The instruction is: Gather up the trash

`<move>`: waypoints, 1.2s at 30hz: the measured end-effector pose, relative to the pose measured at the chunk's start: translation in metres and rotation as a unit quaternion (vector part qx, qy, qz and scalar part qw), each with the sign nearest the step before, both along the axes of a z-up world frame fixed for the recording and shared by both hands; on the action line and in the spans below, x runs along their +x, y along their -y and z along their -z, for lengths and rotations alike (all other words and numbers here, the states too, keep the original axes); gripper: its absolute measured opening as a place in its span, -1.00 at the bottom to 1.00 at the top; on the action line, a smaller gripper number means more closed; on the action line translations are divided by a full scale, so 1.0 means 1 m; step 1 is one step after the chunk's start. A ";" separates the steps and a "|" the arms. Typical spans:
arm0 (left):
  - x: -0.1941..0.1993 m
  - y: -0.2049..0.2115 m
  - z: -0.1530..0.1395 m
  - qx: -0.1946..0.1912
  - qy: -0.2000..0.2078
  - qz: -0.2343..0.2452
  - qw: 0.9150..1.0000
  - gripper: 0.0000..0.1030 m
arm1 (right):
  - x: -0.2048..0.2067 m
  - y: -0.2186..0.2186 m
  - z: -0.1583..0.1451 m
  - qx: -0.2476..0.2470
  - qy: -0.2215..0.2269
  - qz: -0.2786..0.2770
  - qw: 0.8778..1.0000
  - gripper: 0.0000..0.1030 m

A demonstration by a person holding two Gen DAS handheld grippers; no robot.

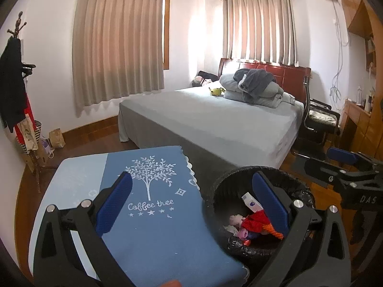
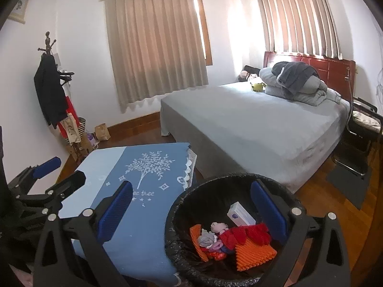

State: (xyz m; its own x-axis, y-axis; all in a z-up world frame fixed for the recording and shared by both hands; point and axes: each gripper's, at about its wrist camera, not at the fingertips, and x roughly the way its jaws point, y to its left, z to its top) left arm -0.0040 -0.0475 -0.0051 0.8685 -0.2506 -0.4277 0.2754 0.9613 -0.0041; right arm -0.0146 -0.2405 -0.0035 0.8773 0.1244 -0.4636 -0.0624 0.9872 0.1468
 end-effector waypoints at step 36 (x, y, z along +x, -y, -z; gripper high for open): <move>-0.013 -0.011 -0.011 -0.011 0.011 -0.013 1.000 0.89 | -0.005 -0.011 -0.007 -0.007 0.007 -0.008 1.000 0.88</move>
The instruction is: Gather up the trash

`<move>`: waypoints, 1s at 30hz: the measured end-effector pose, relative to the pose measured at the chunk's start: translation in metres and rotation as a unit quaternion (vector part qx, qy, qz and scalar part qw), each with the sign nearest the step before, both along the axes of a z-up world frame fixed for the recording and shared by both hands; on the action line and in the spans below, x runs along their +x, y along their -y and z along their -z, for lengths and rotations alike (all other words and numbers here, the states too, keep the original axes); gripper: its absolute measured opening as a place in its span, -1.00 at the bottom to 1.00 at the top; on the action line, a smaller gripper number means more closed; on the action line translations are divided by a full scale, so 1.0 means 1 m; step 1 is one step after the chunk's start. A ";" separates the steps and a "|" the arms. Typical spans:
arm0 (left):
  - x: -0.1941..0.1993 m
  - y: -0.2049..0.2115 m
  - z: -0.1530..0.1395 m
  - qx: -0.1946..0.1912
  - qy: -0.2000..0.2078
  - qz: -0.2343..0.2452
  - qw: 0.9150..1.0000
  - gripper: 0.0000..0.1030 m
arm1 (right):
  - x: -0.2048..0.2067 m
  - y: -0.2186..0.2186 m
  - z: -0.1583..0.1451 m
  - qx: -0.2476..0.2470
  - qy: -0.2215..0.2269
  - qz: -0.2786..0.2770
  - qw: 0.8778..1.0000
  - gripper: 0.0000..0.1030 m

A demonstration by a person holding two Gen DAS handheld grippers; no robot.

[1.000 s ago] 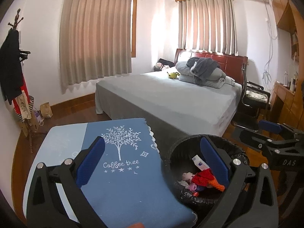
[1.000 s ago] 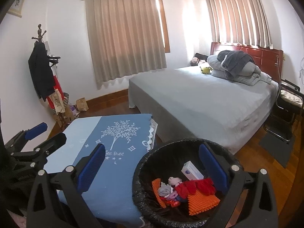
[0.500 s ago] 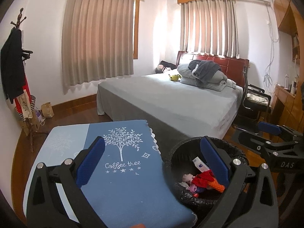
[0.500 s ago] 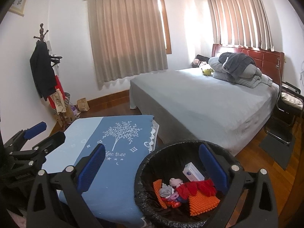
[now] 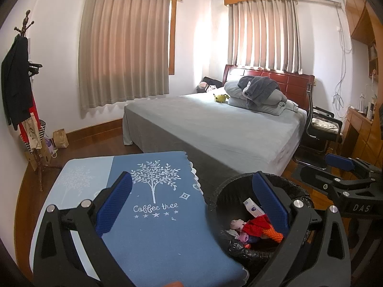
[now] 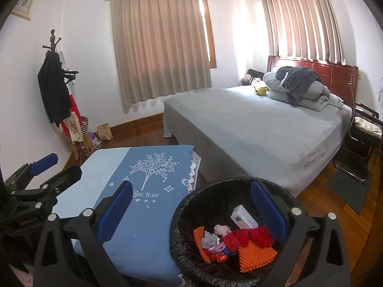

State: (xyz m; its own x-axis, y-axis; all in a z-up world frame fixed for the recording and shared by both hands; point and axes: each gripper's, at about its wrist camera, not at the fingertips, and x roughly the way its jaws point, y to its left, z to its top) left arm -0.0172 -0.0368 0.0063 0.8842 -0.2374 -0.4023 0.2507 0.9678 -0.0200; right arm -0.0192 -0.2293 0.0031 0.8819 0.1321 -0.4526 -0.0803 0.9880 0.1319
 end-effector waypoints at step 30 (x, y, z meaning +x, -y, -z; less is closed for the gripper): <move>0.001 -0.003 -0.001 -0.002 0.002 -0.001 1.000 0.89 | 0.002 -0.004 0.000 0.000 0.000 -0.001 1.000 0.88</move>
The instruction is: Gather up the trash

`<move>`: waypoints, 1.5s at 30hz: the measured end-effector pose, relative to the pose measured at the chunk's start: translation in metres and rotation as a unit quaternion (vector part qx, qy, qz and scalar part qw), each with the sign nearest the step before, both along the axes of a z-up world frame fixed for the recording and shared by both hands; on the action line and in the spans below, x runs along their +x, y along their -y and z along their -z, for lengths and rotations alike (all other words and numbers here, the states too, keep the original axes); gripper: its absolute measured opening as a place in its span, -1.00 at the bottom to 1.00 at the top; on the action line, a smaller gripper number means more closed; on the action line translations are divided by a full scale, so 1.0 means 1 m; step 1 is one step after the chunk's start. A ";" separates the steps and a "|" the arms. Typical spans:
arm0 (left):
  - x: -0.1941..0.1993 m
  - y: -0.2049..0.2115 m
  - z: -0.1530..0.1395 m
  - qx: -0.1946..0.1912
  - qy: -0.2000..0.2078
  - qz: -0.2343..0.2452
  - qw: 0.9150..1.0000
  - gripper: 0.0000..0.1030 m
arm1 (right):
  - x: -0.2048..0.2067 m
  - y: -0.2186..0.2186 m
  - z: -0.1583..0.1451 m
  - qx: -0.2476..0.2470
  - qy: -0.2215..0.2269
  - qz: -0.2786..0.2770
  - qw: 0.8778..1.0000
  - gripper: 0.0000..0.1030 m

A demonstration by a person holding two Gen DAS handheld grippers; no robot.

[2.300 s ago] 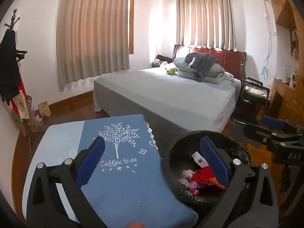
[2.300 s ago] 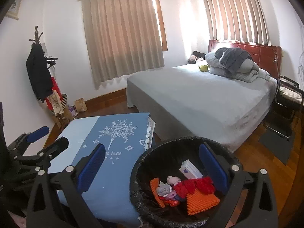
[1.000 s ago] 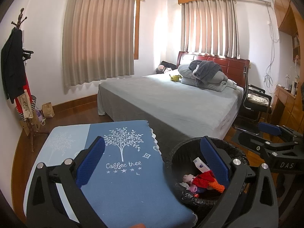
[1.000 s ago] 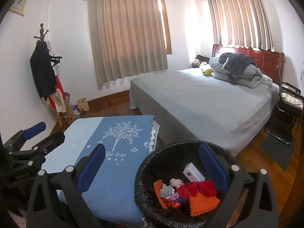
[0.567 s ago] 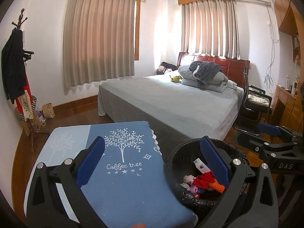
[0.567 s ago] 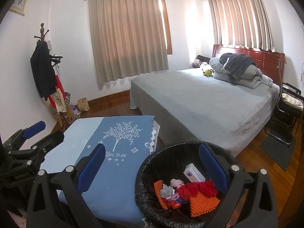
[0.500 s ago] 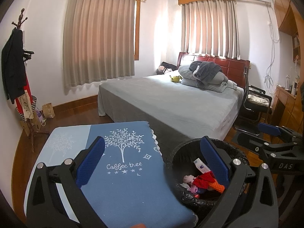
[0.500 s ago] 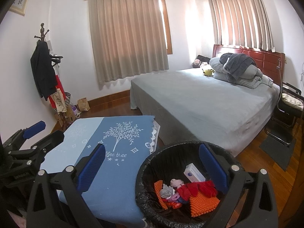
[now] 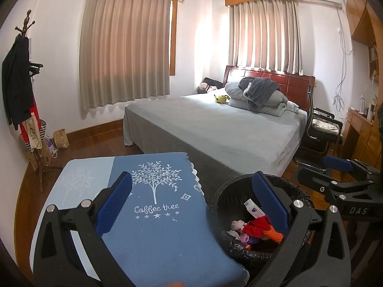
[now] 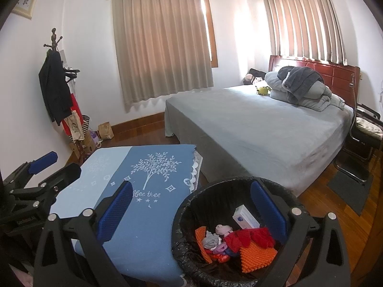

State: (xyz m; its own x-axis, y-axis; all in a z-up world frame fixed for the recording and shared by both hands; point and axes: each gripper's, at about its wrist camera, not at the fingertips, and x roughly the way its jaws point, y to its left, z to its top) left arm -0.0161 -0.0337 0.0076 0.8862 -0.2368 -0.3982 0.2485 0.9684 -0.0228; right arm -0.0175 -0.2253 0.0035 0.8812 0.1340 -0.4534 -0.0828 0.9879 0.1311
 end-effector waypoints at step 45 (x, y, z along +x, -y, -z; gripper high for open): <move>-0.001 0.003 0.005 0.002 -0.005 0.002 1.000 0.89 | 0.000 -0.005 0.009 0.005 -0.006 0.000 1.000 0.88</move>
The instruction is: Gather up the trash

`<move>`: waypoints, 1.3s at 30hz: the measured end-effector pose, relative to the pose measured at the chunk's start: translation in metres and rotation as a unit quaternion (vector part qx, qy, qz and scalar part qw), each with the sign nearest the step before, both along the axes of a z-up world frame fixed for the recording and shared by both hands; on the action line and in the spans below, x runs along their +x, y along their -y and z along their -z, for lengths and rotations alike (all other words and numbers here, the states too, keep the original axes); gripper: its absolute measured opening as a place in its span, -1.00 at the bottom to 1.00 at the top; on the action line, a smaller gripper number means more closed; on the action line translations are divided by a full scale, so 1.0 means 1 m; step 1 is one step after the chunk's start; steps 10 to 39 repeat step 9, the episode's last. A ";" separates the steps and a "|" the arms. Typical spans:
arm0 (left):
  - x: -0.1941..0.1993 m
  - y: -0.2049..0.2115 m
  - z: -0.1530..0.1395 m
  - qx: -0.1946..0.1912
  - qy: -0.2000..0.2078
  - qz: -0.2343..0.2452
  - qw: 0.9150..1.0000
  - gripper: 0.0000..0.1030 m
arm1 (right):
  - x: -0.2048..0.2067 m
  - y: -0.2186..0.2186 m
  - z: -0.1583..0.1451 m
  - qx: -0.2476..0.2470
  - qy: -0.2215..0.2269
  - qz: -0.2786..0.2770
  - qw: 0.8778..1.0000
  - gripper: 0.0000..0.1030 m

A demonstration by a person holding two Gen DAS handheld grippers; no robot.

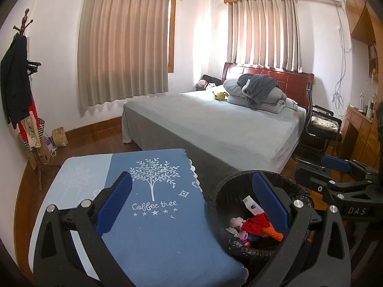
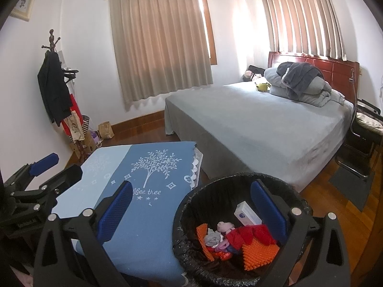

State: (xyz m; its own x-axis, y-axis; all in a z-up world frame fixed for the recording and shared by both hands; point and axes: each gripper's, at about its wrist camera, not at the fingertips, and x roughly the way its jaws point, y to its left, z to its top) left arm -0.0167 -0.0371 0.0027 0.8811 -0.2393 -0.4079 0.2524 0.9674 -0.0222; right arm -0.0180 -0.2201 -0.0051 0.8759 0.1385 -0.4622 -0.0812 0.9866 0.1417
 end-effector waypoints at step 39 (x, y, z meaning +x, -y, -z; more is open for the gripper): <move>0.000 0.000 0.000 0.000 0.000 0.000 1.000 0.89 | 0.000 -0.001 0.001 0.001 -0.001 -0.001 1.000 0.88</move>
